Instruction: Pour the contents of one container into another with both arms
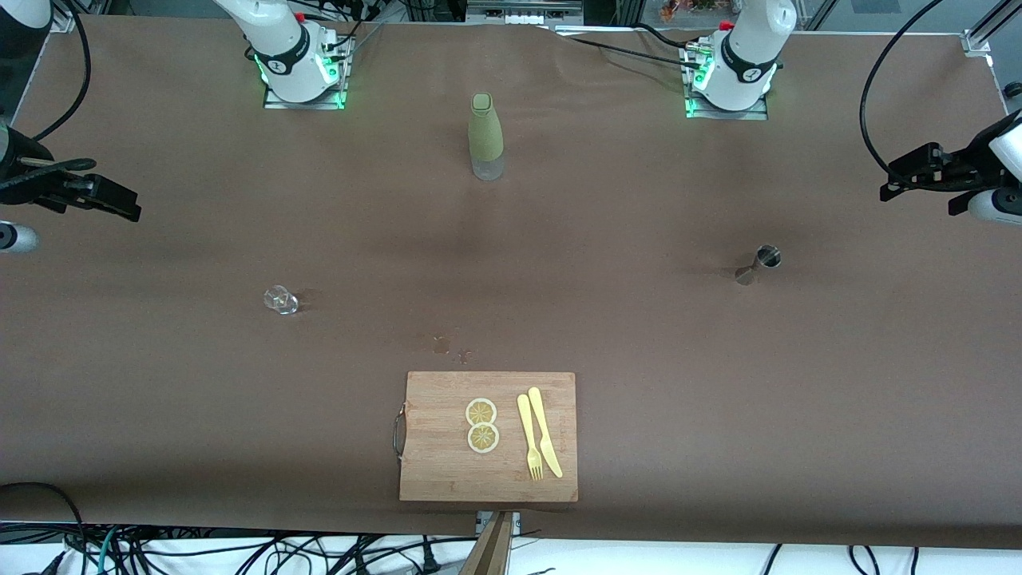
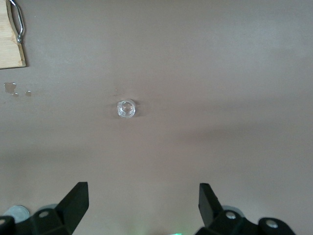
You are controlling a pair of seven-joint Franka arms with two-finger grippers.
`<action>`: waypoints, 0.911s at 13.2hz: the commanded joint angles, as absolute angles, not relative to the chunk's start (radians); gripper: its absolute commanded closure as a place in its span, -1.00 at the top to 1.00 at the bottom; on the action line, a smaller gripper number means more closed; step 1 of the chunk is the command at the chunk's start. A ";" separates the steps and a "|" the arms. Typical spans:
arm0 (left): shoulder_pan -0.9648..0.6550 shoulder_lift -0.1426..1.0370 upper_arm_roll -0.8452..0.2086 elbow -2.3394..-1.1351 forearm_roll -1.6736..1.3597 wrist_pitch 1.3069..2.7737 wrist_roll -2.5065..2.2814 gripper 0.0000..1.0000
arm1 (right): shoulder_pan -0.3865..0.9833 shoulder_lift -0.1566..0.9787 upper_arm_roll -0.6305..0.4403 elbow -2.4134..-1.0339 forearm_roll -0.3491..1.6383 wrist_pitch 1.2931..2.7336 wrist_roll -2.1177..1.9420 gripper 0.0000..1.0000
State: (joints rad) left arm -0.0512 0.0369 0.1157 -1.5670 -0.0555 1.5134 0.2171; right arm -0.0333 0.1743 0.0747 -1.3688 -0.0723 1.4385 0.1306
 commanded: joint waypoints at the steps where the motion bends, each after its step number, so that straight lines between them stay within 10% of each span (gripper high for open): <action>1: -0.048 0.015 0.109 -1.582 -0.034 1.500 0.221 1.00 | -0.038 0.166 0.074 -1.376 -0.054 1.445 0.133 1.00; 12: -0.048 0.023 0.110 -1.580 -0.026 1.509 0.219 1.00 | -0.040 0.166 0.072 -1.376 -0.054 1.445 0.133 1.00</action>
